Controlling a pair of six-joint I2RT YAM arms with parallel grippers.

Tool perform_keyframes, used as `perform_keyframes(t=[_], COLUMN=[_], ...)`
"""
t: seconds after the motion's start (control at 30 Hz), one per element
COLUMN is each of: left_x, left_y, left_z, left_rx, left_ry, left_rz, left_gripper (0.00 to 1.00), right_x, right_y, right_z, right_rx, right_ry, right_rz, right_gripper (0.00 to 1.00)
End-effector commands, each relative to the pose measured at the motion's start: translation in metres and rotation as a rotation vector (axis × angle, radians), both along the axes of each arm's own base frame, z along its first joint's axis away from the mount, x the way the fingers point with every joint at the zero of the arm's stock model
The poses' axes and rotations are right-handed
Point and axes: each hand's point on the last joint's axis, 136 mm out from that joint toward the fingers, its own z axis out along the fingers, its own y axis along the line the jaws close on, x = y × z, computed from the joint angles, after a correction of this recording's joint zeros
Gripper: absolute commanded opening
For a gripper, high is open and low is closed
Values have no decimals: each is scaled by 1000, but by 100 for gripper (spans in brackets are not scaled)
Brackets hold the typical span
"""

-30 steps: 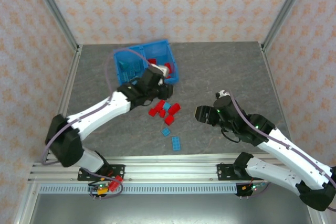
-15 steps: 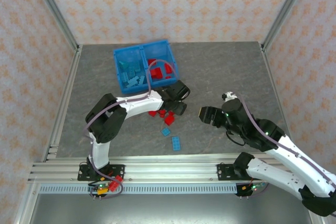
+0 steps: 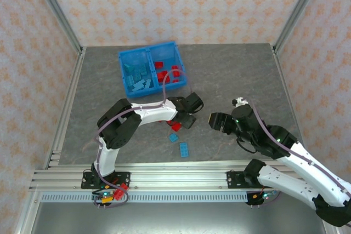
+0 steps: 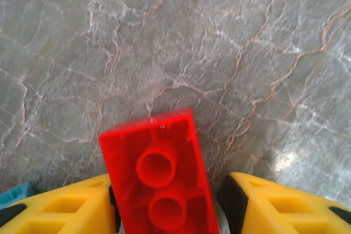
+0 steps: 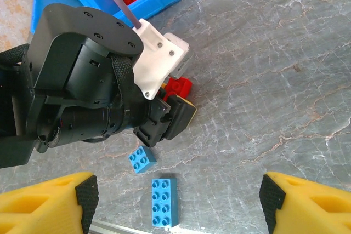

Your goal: Sort the legos into containers by color

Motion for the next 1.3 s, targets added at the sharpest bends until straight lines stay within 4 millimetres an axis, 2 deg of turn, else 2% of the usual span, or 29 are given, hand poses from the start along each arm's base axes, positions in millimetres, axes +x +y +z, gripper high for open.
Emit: perform_keyframes(t=[0.0, 0.03, 0.1, 0.13, 0.17, 0.27, 0.3, 0.37, 0.4, 0.5, 0.57, 0.63, 0.77, 0.83, 0.97, 1.07, 1.1, 1.2, 1.27], left_x=[-33, -34, -32, -30, -25, -3, 10, 35, 51, 98, 128, 160, 220, 243, 276, 290, 292, 293, 289], left_y=[28, 27, 21, 16, 10, -2, -4, 1, 6, 28, 46, 63, 93, 100, 110, 120, 121, 121, 116], left_z=[-39, -41, -39, -34, -23, 23, 56, 97, 118, 164, 183, 188, 180, 174, 151, 138, 136, 142, 155], left_rx=[101, 91, 52, 16, -31, -132, -179, -231, -254, -248, -214, -199, -201, -164, -117, -130, -123, -139, -175], left_ry=[142, 149, 135, 121, 94, -5, -66, -143, -184, -297, -368, -418, -449, -453, -417, -402, -405, -411, -406], left_rz=[27, 36, 53, 62, 71, 92, 104, 137, 160, 223, 268, 327, 446, 466, 511, 556, 559, 556, 547], left_gripper=[52, 49, 32, 25, 22, 22, 22, 23, 24, 24, 24, 24, 24, 25, 26, 30, 34, 49, 53], right_x=[0, 0, 0, -1, -1, -3, -4, -5, -6, -6, -6, -7, -8, -8, -10, -9, -10, -9, -8], right_y=[-4, -4, -4, -5, -6, -5, -3, 0, 2, 3, 1, -2, -7, -8, -10, -11, -12, -11, -10], right_z=[-3, -3, -3, -2, 0, 3, 3, 5, 5, 6, 6, 6, 6, 7, 7, 10, 10, 12, 13], right_rx=[-8, -9, -8, -8, -6, -1, 2, 15, 24, 36, 33, 31, 31, 32, 25, 24, 22, 25, 24], right_ry=[3, 4, 5, 5, 3, 0, 0, -1, -3, -9, -11, -15, -22, -23, -20, -26, -26, -31, -37], right_rz=[-20, -22, -21, -23, -22, -5, 5, 22, 29, 33, 28, 18, 3, -1, -2, -5, -5, -3, -3], right_gripper=[79, 79, 79, 79, 79, 79, 79, 79, 79, 79, 79, 79, 79, 79, 79, 79, 79, 79, 79])
